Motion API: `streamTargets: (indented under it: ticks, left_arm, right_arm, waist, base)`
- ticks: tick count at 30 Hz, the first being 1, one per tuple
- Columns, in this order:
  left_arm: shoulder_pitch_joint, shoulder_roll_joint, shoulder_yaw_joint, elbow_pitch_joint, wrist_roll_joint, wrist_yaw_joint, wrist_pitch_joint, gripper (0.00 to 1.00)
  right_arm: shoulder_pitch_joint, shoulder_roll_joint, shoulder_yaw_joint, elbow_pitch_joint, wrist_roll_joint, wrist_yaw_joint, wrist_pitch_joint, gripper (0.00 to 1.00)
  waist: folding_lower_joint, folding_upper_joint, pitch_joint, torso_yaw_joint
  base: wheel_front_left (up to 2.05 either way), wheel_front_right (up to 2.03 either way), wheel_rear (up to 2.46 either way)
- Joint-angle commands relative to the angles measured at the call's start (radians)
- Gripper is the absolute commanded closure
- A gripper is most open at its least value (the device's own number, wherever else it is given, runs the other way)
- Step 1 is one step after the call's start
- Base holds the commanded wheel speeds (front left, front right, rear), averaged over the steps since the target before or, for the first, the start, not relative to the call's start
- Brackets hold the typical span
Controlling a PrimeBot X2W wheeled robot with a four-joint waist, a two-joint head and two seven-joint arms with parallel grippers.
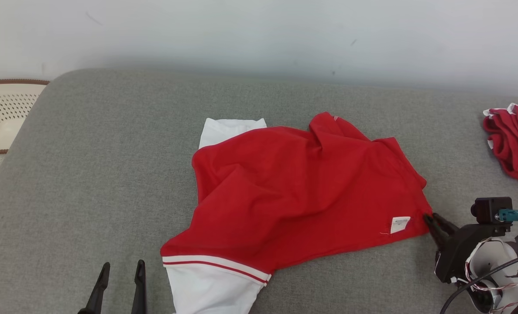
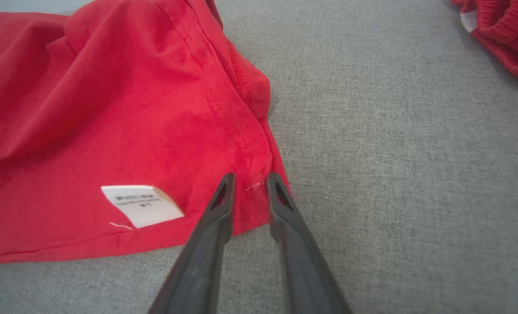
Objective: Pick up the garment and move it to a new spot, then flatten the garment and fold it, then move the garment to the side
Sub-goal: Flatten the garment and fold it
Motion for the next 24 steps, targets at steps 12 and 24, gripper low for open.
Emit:
streamTargets:
  ticks: [12,24]
  left_arm:
    - [0.000,0.000,0.003,0.004,0.002,0.008,-0.004,0.00]
    - [0.012,0.000,0.000,0.004,-0.007,0.015,-0.004,0.00]
  right_arm:
    - [0.008,-0.004,-0.008,-0.008,0.007,-0.001,-0.018,1.00]
    - [0.066,-0.049,-0.022,-0.110,-0.014,-0.001,-0.062,1.00]
  waist:
    - [0.0000,-0.0001,0.006,-0.011]
    - [0.0000,-0.0001,-0.006,-0.038]
  base:
    - [0.00,0.00,0.00]
    - [0.00,0.00,0.00]
